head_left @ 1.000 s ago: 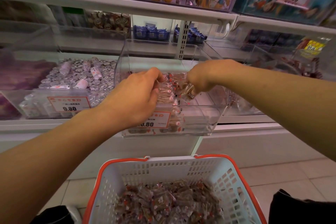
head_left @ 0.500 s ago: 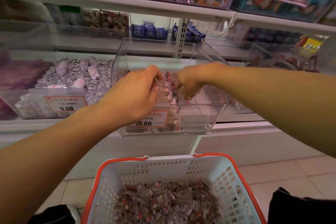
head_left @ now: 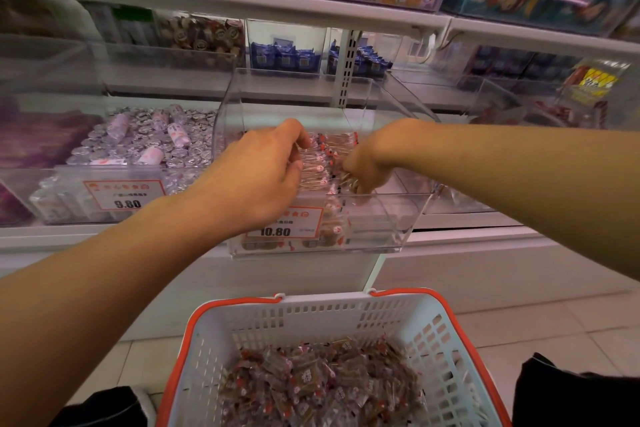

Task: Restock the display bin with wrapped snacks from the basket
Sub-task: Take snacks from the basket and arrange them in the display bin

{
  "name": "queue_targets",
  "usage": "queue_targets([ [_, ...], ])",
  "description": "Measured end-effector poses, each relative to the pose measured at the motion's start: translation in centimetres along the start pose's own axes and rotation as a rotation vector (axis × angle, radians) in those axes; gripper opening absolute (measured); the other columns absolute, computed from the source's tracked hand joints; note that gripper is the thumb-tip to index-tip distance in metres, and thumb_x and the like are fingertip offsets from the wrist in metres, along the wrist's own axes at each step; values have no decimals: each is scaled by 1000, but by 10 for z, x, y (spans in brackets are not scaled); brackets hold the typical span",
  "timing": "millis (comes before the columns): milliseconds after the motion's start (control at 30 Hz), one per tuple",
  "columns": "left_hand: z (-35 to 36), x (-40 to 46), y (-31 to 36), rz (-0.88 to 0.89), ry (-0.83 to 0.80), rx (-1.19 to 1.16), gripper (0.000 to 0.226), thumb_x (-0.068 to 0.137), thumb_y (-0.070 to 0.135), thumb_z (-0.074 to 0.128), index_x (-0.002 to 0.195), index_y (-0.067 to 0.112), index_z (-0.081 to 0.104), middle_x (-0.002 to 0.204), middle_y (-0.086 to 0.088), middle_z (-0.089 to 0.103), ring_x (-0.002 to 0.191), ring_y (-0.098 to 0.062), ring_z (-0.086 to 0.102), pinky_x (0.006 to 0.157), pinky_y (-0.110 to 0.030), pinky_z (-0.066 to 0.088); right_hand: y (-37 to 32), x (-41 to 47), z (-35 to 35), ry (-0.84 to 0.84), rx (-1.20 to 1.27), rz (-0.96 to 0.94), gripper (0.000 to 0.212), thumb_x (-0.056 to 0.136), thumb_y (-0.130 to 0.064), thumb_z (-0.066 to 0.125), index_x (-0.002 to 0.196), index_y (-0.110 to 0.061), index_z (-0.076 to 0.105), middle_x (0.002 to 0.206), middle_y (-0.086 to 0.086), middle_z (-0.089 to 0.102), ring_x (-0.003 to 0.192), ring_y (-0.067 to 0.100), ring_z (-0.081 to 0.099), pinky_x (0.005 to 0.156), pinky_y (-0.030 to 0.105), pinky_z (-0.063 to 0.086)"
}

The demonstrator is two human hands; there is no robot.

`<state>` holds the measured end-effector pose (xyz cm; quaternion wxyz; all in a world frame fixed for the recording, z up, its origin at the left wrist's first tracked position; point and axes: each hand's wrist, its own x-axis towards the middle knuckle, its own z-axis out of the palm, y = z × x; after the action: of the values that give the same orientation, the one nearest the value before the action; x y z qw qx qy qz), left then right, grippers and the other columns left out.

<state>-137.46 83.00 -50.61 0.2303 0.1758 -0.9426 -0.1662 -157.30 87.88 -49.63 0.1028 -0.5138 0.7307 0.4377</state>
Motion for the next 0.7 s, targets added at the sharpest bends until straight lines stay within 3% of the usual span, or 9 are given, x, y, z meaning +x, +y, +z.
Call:
queue_targets([
  [133,0,0,0,2,-6,3,24,96,21,50,119,25,51,99,7,62,85,-14,59,79,-44,53,6,-2,4,83,-59,21,60,95,-62,46,135,-17,53,131,4,57,114,27,55,101,48,47],
  [267,0,2,-1,2,-3,0,23,96,21,51,118,26,51,97,9,62,85,-14,59,79,-44,53,13,0,10,202,-53,55,78,91,-71,39,145,-15,41,148,10,43,135,32,40,110,50,38],
  [367,1,4,0,-3,-14,0,23,96,22,51,118,27,50,98,9,62,85,-15,59,80,-45,53,10,1,13,256,-39,85,90,89,-68,49,154,-11,21,158,13,27,142,34,29,115,49,32],
  [500,3,6,-1,-8,-16,-11,23,96,22,52,119,28,50,98,10,62,84,-13,59,79,-43,53,16,3,8,259,-132,199,110,79,-70,63,156,-13,8,159,11,24,144,34,25,113,48,32],
  [600,3,7,-2,0,-7,-11,23,96,22,52,118,27,51,97,10,62,83,-12,59,79,-42,53,20,6,14,140,-295,240,92,87,-73,48,157,-21,18,162,6,24,148,32,19,120,53,20],
  [700,4,6,-3,5,-7,5,24,96,23,52,119,27,51,98,10,63,83,-12,58,78,-41,52,14,12,17,104,-391,207,63,99,-59,40,153,-28,29,160,6,27,147,31,23,119,59,13],
])
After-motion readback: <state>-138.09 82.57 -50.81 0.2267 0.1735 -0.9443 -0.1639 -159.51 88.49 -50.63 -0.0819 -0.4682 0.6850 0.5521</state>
